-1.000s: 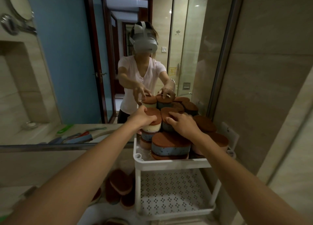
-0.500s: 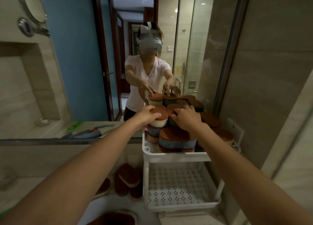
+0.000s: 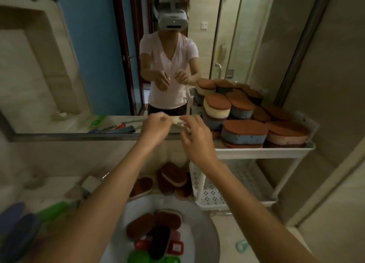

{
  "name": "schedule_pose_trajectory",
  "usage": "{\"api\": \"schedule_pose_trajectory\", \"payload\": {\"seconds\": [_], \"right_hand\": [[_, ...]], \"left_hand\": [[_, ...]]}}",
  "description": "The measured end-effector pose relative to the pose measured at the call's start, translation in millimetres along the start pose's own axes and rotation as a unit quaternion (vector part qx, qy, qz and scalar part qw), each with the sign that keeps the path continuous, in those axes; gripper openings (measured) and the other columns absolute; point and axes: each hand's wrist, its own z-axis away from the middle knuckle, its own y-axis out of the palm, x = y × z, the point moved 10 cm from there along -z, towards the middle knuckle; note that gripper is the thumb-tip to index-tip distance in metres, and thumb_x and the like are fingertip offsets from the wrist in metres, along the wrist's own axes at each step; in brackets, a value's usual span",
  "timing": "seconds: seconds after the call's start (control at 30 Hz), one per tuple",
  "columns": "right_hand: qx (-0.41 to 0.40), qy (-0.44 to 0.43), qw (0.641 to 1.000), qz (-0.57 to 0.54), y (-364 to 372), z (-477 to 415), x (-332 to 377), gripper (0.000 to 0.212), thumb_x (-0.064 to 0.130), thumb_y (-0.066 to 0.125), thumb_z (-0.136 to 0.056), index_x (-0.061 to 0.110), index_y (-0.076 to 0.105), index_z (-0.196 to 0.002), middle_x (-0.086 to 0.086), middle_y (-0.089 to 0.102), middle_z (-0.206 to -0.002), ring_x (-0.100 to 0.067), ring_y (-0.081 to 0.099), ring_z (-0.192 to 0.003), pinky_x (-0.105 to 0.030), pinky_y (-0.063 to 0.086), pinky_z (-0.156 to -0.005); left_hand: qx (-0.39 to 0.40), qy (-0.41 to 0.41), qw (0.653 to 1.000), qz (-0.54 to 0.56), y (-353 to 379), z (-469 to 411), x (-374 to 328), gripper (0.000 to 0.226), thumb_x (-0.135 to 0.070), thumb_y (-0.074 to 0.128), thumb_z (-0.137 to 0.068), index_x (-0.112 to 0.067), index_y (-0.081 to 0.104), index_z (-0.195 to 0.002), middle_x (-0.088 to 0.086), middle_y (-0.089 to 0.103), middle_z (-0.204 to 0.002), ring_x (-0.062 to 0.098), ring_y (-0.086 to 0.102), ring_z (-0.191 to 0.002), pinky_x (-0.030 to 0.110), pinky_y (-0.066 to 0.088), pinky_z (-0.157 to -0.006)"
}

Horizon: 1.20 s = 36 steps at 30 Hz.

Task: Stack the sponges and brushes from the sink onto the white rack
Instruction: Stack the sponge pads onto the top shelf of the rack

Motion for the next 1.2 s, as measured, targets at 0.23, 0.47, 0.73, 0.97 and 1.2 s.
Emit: {"api": "schedule_pose_trajectory", "payload": {"seconds": [0.23, 0.47, 0.73, 0.97, 1.2], "right_hand": [[0.276, 0.231, 0.933, 0.005, 179, 109, -87, 0.028, 0.004, 0.049, -0.088, -0.002, 0.057, -0.113, -0.018, 0.051, -0.124, -0.032, 0.053, -0.113, -0.032, 0.042, -0.093], [0.352, 0.241, 0.888, 0.169, 222, 122, -142, 0.048, 0.025, 0.048, -0.091, 0.002, 0.038, -0.132, -0.02, 0.009, -0.155, -0.033, 0.007, -0.145, -0.04, 0.013, -0.118], [0.353, 0.293, 0.863, 0.21, 240, 110, -187, 0.055, 0.026, 0.058, -0.087, 0.006, 0.038, -0.134, -0.017, 0.021, -0.15, -0.032, 0.013, -0.143, -0.04, 0.016, -0.119], [0.327, 0.296, 0.877, 0.191, 238, 109, -189, 0.035, 0.02, 0.061, -0.083, 0.008, 0.052, -0.115, -0.013, 0.026, -0.141, -0.032, 0.033, -0.129, -0.04, 0.036, -0.109], [0.186, 0.217, 0.945, 0.16, 192, 93, -137, 0.027, 0.019, 0.063, -0.081, 0.004, 0.052, -0.1, -0.019, 0.03, -0.141, -0.038, 0.043, -0.121, -0.046, 0.048, -0.095]], "left_hand": [[0.052, -0.156, 0.976, -0.145, 12, 34, 206, 0.028, -0.018, 0.052, -0.08, -0.001, 0.069, -0.094, 0.02, 0.069, -0.105, 0.034, 0.061, -0.104, 0.034, 0.046, -0.085], [0.158, -0.056, 0.892, -0.419, 62, 6, 282, 0.055, -0.014, 0.045, -0.095, -0.002, 0.022, -0.143, 0.016, 0.032, -0.145, 0.029, 0.031, -0.135, 0.034, 0.029, -0.11], [0.192, 0.008, 0.827, -0.528, 103, -20, 296, 0.064, -0.01, 0.055, -0.087, -0.006, 0.021, -0.142, 0.014, 0.037, -0.14, 0.027, 0.035, -0.13, 0.035, 0.034, -0.103], [0.165, -0.034, 0.85, -0.499, 97, -30, 300, 0.068, -0.022, 0.066, -0.081, -0.007, 0.029, -0.137, 0.009, 0.03, -0.137, 0.025, 0.033, -0.127, 0.033, 0.035, -0.103], [0.063, -0.039, 0.904, -0.42, 63, -19, 251, 0.062, -0.038, 0.066, -0.077, -0.01, 0.037, -0.125, 0.009, 0.039, -0.13, 0.026, 0.038, -0.124, 0.036, 0.035, -0.101]]}}
